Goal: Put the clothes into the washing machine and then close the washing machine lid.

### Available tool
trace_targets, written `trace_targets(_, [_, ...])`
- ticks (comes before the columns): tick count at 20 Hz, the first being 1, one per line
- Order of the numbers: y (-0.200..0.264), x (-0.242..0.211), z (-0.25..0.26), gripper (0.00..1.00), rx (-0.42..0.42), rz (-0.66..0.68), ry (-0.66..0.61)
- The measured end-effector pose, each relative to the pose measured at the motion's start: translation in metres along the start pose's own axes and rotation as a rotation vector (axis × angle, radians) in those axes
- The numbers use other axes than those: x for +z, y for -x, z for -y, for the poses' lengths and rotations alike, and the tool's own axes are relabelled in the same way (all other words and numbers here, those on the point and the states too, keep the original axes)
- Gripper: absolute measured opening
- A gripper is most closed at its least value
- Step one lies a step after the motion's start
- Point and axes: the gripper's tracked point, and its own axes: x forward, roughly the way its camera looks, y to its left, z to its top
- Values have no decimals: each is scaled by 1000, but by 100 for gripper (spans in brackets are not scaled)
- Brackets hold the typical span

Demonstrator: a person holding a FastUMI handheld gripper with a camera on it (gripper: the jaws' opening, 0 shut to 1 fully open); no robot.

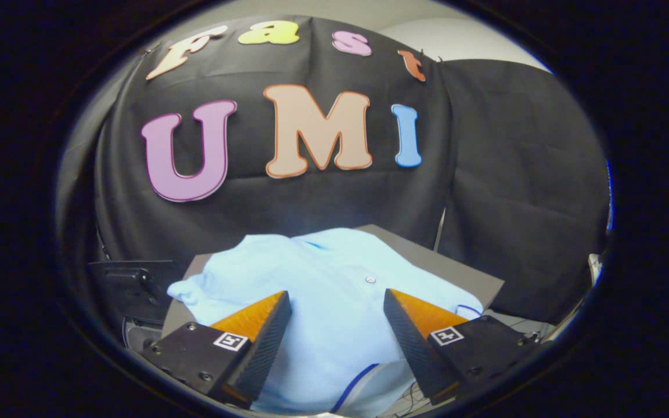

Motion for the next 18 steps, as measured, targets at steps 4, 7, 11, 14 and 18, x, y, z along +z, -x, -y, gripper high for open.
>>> trace_targets(4, [1, 2, -27, 58, 36, 35, 20])
trace_targets(7, [0, 1, -25, 4, -84, 82, 77])
trace_targets(11, [13, -4, -71, 1, 3, 51, 74])
trace_targets(14, [34, -9, -123, 1, 119, 67, 32])
trace_targets(18, [65, -19, -201, 1, 286, 95, 11])
